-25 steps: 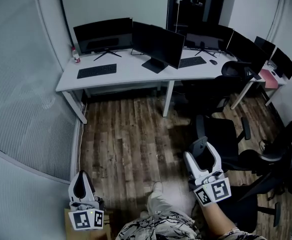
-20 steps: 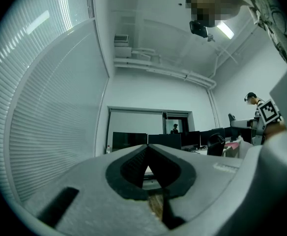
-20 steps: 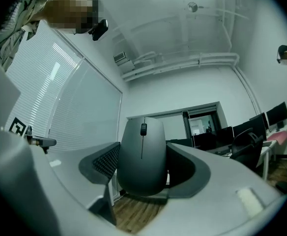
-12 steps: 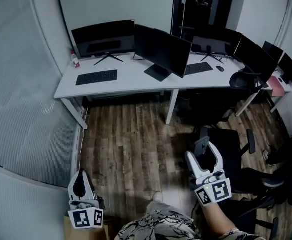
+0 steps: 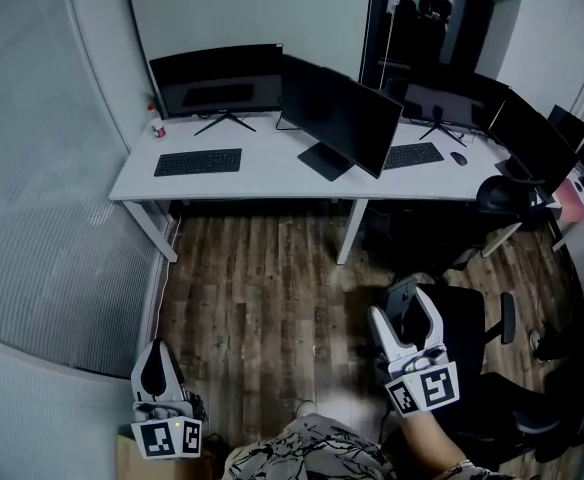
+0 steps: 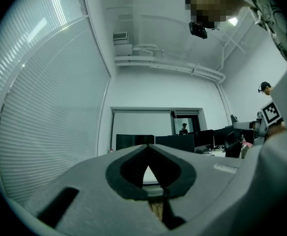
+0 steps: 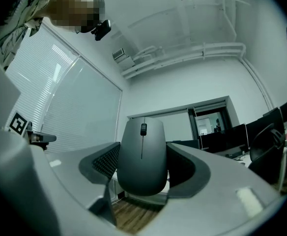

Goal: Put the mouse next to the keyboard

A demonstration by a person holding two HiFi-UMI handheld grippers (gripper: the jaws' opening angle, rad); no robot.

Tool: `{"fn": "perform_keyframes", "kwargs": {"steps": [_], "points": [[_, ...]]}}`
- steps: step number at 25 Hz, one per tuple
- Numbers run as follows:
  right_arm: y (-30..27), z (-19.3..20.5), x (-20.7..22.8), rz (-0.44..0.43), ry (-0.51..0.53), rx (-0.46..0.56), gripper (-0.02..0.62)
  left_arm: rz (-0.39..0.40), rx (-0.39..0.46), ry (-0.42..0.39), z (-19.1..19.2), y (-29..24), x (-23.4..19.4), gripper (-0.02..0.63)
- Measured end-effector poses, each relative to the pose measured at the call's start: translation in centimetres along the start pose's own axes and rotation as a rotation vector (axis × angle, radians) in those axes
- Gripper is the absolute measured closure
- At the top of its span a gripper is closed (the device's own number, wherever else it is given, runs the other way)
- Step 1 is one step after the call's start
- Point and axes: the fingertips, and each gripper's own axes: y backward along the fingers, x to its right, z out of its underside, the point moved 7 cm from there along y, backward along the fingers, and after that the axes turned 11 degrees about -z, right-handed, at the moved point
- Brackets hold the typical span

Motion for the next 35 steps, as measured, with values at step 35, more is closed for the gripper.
{"fn": "perform_keyframes", "kwargs": {"steps": [35], "points": [[-19.8,4.8,6.3,0.071,0.041,-0.014,0.293,0.088,0.006,0.039,3.9,-24.0,-4.3,0.607]]}}
